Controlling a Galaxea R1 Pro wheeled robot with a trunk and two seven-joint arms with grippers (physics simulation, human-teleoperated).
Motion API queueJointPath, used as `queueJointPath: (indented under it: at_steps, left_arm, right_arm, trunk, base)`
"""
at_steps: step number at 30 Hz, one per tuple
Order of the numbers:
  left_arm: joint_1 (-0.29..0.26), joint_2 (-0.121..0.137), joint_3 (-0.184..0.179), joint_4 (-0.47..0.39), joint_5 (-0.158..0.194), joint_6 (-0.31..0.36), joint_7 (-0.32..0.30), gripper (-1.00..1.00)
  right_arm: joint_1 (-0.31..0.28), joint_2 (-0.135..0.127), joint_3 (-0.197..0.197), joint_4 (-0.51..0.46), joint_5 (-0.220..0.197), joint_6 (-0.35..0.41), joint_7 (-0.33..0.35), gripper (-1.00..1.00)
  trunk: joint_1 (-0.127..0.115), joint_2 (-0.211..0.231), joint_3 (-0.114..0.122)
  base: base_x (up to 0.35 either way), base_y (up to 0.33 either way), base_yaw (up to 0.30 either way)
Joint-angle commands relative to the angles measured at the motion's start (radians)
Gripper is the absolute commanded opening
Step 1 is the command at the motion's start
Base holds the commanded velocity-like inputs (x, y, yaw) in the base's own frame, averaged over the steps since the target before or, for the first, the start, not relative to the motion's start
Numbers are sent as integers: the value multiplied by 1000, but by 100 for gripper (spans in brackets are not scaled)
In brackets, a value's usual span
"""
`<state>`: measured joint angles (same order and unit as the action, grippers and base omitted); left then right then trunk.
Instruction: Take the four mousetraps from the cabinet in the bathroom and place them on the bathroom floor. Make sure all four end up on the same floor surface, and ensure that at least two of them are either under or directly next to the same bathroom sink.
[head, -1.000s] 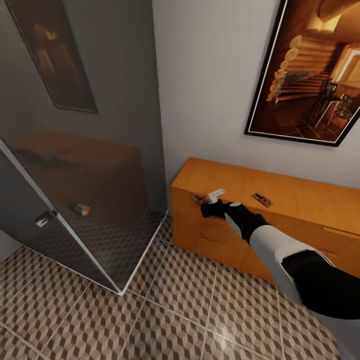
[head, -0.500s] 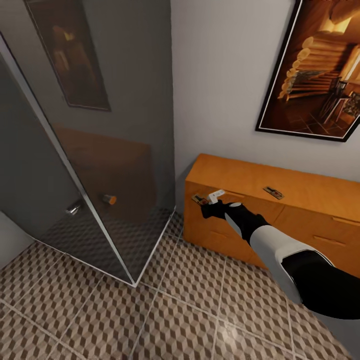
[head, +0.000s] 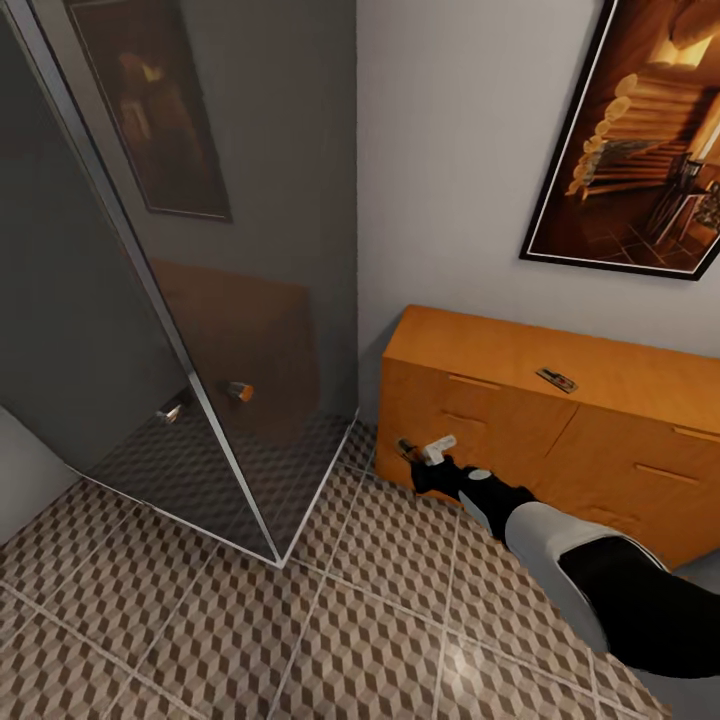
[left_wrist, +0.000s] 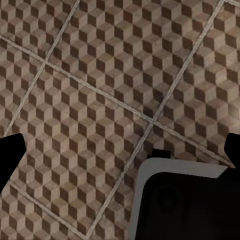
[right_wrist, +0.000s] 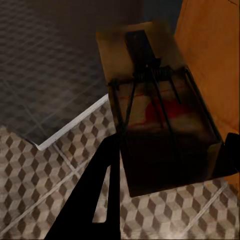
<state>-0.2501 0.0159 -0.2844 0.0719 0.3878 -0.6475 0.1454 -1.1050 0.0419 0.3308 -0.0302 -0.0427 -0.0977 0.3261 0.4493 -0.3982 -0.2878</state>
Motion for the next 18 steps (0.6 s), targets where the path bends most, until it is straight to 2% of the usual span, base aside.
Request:
queueJointPath:
  at_steps: [1,5,10,15,17,18]
  left_arm:
    - [-1,-1,-9,3,2,-4,5,100]
    - [-1,-1,-9,3,2,-4,5,100]
    - [-1,-1,-9,3,2,-4,5,100]
    - [-1,-1,-9,3,2,-4,5,100]
    - [-1,-1,-9,3,2,-4,5,100]
    - [-1,-1,-9,3,2,-4,5,100]
  right_arm:
    - [63,-3,3,5,-7,-37,-19,-100]
    - [178,-25,3,10,-7,-120,-73,-100]
    - [336,-62,4,11,-9,-283,-103,-100]
    - [449,-80,4,13,-10,-378,-108,-100]
    - [521,-86,4,13,-12,-451,-110,-100]
    - [537,-86,3,13,-13,-471,-111,-100]
  trunk:
    - [1,-2,-2]
    - [1,-2,-2]
    - [1,-2,-2]
    - [1,-2,-2]
    - [1,-2,-2]
    - [1,-2,-2]
  base:
    - [-2,5,0]
    - [-1,3,0]
    - [0,0,0]
    - [0,0,0]
    - [0,0,0]
    - [0,0,0]
